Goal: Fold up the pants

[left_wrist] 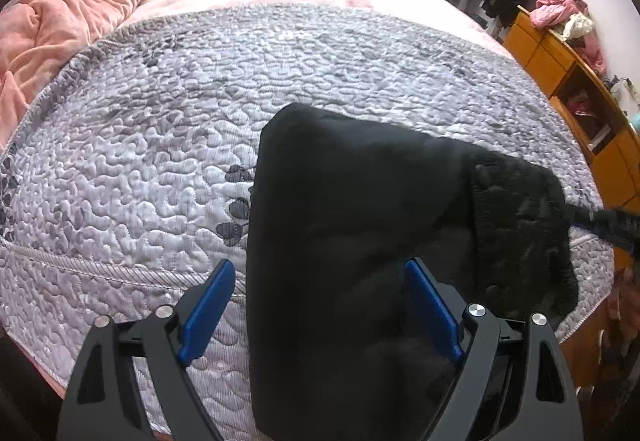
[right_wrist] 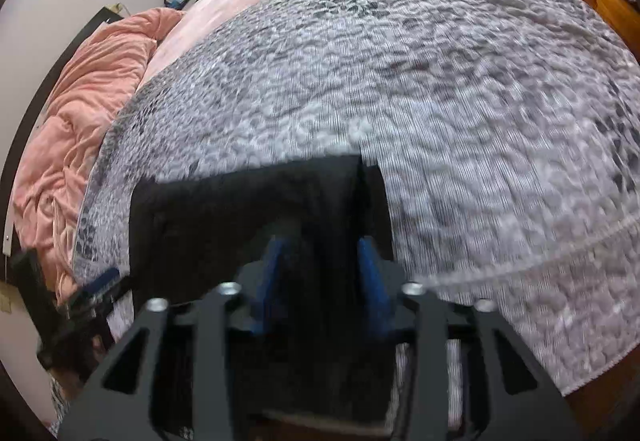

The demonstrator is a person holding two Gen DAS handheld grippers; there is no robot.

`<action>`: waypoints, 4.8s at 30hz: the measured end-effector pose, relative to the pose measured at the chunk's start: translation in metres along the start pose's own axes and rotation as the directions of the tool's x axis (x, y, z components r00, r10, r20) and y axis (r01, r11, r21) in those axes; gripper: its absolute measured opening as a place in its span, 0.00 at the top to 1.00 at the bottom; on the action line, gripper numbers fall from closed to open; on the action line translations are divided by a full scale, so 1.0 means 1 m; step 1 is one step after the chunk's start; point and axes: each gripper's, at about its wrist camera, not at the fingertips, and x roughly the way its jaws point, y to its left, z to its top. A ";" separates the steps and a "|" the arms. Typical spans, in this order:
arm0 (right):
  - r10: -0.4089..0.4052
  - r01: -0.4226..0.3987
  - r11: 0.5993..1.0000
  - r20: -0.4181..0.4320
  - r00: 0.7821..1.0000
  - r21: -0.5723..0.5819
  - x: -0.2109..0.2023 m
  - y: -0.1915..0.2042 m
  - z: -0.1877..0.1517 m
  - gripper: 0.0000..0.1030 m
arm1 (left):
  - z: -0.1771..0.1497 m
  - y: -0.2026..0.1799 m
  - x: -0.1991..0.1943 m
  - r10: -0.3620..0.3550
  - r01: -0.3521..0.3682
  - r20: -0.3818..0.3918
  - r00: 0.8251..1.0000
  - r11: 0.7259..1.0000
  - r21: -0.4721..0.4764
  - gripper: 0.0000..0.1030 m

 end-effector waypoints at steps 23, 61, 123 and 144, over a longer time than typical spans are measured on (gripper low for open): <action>0.083 -0.077 0.995 -0.081 0.993 0.067 0.004 -0.001 -0.092 0.79 | -0.046 0.000 -0.040 -0.011 0.010 0.049 0.999 0.999 0.031 0.16; 0.276 -0.258 0.954 -0.108 0.955 0.154 0.024 -0.064 -0.058 0.25 | -0.035 0.077 0.040 -0.374 0.338 -0.234 0.897 0.924 -0.182 0.15; 0.403 -0.400 0.914 -0.058 0.913 0.067 0.109 0.014 0.155 0.66 | 0.151 0.119 0.112 -0.460 0.435 -0.008 0.888 0.846 -0.309 0.64; 0.355 -0.344 0.928 -0.061 0.933 0.142 0.128 -0.024 0.128 0.27 | 0.123 0.114 0.129 -0.449 0.425 -0.023 0.893 0.860 -0.284 0.36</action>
